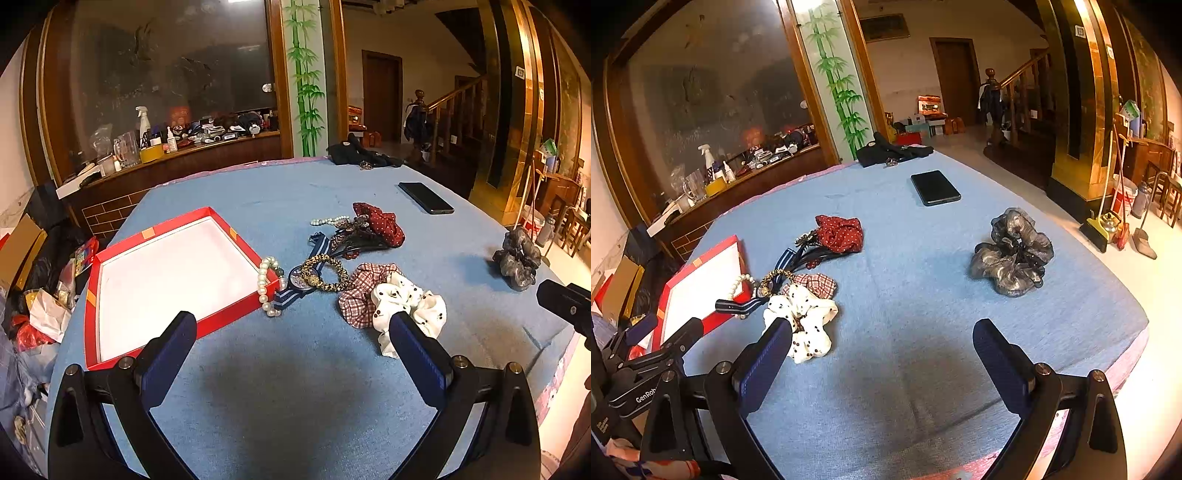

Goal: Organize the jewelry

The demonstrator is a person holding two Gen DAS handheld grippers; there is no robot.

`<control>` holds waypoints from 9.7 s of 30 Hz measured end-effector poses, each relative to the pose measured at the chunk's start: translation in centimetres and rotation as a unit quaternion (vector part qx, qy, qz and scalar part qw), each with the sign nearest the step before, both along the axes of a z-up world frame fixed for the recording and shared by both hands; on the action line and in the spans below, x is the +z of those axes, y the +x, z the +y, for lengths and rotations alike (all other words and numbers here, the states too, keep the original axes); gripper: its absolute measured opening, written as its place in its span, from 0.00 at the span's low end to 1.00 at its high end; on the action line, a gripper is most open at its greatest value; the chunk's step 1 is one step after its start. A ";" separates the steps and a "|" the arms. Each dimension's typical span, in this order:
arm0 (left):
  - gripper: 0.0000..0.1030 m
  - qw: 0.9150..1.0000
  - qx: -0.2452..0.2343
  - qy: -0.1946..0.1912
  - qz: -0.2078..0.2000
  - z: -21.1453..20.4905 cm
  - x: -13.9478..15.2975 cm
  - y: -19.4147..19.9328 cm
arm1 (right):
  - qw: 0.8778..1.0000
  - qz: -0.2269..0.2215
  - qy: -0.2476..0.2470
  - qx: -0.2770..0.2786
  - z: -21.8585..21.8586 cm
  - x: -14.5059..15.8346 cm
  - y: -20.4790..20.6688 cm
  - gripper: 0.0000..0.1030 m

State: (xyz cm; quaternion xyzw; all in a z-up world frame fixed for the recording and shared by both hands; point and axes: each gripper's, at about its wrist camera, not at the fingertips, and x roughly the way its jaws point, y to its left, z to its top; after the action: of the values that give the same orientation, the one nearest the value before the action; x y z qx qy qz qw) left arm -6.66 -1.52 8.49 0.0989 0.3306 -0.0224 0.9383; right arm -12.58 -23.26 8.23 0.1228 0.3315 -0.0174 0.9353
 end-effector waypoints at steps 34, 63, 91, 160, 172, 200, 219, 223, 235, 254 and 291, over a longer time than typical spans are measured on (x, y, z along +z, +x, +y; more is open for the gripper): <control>1.00 1.000 -0.003 -0.020 0.010 0.6 -1.2 0.6 | 1.000 0.020 0.001 0.004 0.2 -1.1 1.1 0.97; 1.00 0.980 -0.131 -0.060 0.136 -8.0 -6.4 6.0 | 0.986 0.006 0.082 -0.142 -14.4 -2.4 0.3 0.97; 0.25 0.988 -0.094 -0.118 0.029 -4.1 -4.7 7.8 | 0.991 0.066 0.050 -0.105 -14.4 -6.5 10.3 0.23; 0.28 0.967 0.216 -0.118 0.070 26.9 -4.7 19.4 | 0.960 0.121 0.048 0.248 34.0 -5.1 31.6 0.28; 0.48 0.967 0.219 -0.115 0.062 26.8 -4.4 19.3 | 0.960 0.146 0.060 0.231 33.0 -6.1 32.4 0.53; 0.68 0.976 0.196 -0.078 -0.051 23.8 -0.5 15.6 | 0.957 0.086 0.148 0.234 24.0 -3.0 20.7 0.64; 0.74 0.986 0.118 -0.004 -0.114 16.4 0.4 12.6 | 0.978 0.041 0.097 0.182 15.1 -2.1 13.9 0.66; 0.76 0.988 0.105 0.001 -0.114 15.5 0.2 12.4 | 0.983 0.030 0.093 0.156 12.4 -2.0 12.7 0.67; 0.75 0.996 0.001 -0.082 -0.032 13.1 0.8 11.3 | 0.989 0.049 0.123 0.065 4.0 -4.5 11.2 0.69; 0.55 0.986 -0.074 -0.094 0.115 7.0 -3.3 13.4 | 0.986 0.111 0.047 0.115 9.4 -8.3 16.0 0.25; 0.09 0.981 -0.129 -0.141 0.039 1.2 -0.1 10.1 | 0.987 0.014 0.129 0.098 5.9 -7.0 12.3 0.14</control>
State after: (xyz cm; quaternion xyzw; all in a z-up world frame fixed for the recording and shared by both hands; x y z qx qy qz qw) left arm 3.44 -0.36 8.39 0.0067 0.3448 -0.1938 0.9184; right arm -0.25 -17.33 1.27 0.2093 0.3548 0.1159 0.9038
